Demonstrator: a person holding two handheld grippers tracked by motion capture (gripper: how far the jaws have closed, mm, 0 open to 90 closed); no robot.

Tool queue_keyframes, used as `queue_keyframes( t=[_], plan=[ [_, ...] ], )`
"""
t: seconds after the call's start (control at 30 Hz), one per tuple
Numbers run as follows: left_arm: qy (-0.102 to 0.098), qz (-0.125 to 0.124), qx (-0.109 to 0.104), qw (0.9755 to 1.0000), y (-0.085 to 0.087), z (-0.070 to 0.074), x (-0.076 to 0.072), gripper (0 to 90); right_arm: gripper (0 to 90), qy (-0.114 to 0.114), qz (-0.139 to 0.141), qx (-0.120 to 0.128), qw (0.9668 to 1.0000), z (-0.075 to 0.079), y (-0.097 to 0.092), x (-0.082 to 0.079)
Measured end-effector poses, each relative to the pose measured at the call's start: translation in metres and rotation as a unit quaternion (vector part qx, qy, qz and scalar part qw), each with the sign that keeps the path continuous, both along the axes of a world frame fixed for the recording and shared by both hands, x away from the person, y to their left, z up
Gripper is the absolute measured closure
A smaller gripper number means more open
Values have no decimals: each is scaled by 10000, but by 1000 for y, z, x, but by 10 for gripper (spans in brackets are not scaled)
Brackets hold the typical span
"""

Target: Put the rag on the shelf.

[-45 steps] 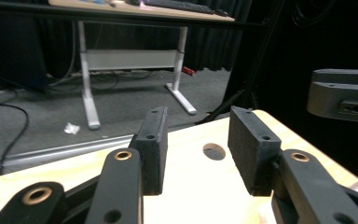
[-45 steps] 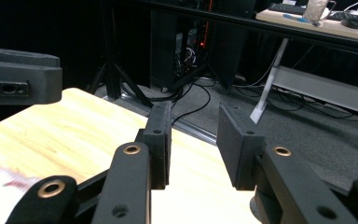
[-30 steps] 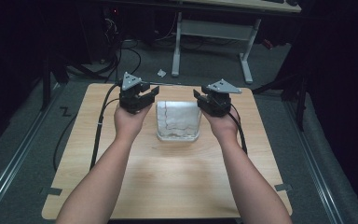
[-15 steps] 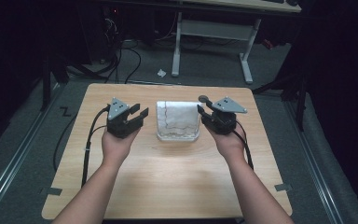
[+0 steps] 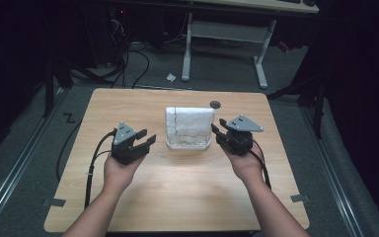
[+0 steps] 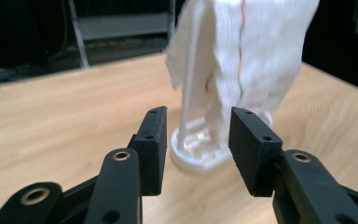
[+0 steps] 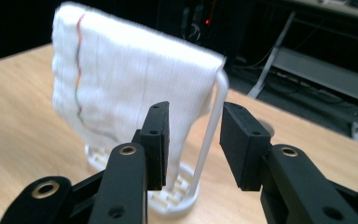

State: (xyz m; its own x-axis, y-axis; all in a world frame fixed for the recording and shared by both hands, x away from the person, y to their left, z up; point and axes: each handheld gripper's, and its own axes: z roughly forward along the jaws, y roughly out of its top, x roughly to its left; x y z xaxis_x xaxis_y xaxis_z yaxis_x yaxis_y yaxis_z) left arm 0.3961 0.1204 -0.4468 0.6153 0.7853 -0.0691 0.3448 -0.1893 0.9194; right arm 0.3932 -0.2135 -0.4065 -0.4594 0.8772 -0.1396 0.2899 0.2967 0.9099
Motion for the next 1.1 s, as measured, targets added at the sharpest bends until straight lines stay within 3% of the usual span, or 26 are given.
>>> queue_keyframes(
  t=[0.27, 0.57, 0.7, 0.77, 0.8, 0.83, 0.87, 0.9, 0.97, 1.1],
  plan=[
    [505, -262, 241, 9981, -4, -39, -16, 549, 605, 229, 39, -213, 9995, -35, -3, -17],
    [790, -491, 524, 9943, -6, -70, -41, 523, 567, 675, 144, -212, 9974, -82, -7, -40],
    [1034, -688, 599, 9904, -9, -84, -60, 505, 558, 882, 248, -98, 9957, -101, -6, -57],
    [973, -724, 769, 9896, -12, -92, -76, 501, 552, 951, 295, -78, 9950, -110, -7, -68],
    [941, -741, 914, 9886, -15, -93, -81, 501, 553, 963, 294, -68, 9949, -113, -9, -76],
    [1001, -705, 781, 9894, -20, -92, -87, 500, 550, 993, 295, -54, 9946, -114, -11, -81],
    [839, -817, 979, 9883, -18, -89, -87, 489, 542, 1008, 306, -2, 9944, -113, -12, -85],
    [775, -815, 934, 9893, -18, -87, -87, 486, 542, 984, 295, 38, 9947, -113, -14, -87],
    [828, -730, 797, 9907, -16, -85, -85, 486, 542, 1048, 282, 92, 9941, -115, -17, -89],
    [949, -643, 727, 9907, -9, -87, -77, 484, 539, 1133, 283, 29, 9932, -120, -17, -84]
  ],
)
